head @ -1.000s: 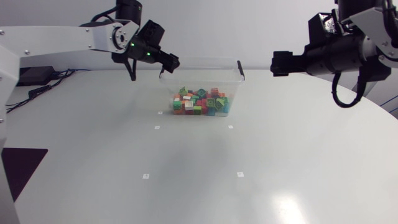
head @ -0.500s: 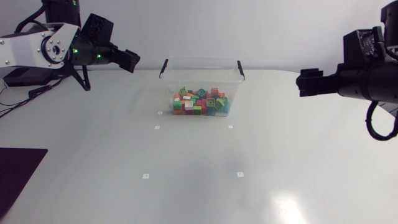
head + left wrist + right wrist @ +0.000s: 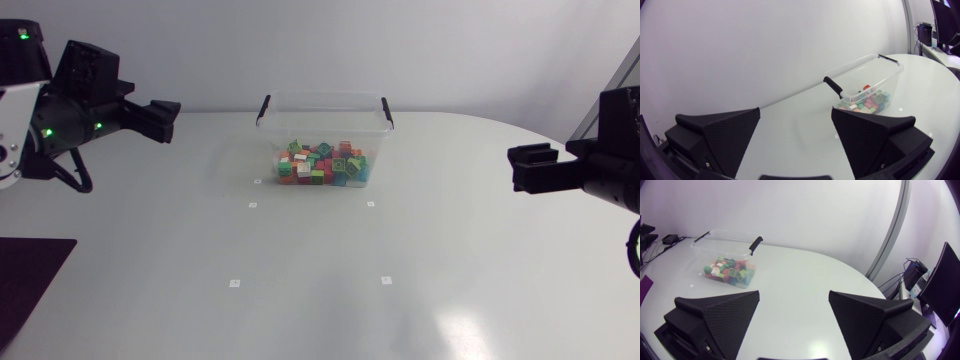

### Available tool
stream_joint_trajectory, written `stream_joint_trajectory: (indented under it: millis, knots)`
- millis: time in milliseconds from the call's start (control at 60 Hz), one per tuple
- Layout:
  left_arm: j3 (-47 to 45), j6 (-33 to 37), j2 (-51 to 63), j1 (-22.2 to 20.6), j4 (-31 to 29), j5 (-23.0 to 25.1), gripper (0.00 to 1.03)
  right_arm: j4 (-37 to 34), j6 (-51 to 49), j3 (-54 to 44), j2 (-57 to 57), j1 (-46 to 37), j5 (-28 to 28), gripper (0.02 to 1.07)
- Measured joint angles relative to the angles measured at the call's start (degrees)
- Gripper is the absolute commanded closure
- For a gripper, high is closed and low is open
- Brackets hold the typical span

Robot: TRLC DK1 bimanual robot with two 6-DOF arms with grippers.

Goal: Place the duplo bricks in the container

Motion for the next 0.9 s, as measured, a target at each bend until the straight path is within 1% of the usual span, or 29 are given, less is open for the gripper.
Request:
stream_joint_trajectory:
  millis: [133, 317, 633, 783, 900]
  knots:
    - [-5.9, 0.8, -6.4, 1.0, 1.6, -0.2, 0.04, 0.3, -1.2, -2.4, -3.3, 0.0, 0.8, 0.07]
    - [-12.0, 1.0, -13.8, 1.7, 2.1, -0.2, 0.04, 1.0, -3.0, -5.9, -8.2, 0.0, 1.6, 0.07]
    - [-22.9, 1.0, -27.6, 1.7, 2.0, -0.2, 0.04, 0.9, -5.8, -11.3, -17.5, -0.1, 3.1, 0.07]
    - [-28.1, 1.3, -34.8, 3.5, 1.6, -0.2, 0.04, 0.5, -6.9, -13.7, -21.0, -0.3, 3.3, 0.07]
    - [-31.8, 1.6, -40.5, 3.8, 0.5, -0.2, 0.04, 0.7, -7.3, -15.6, -24.2, -0.4, 3.2, 0.07]
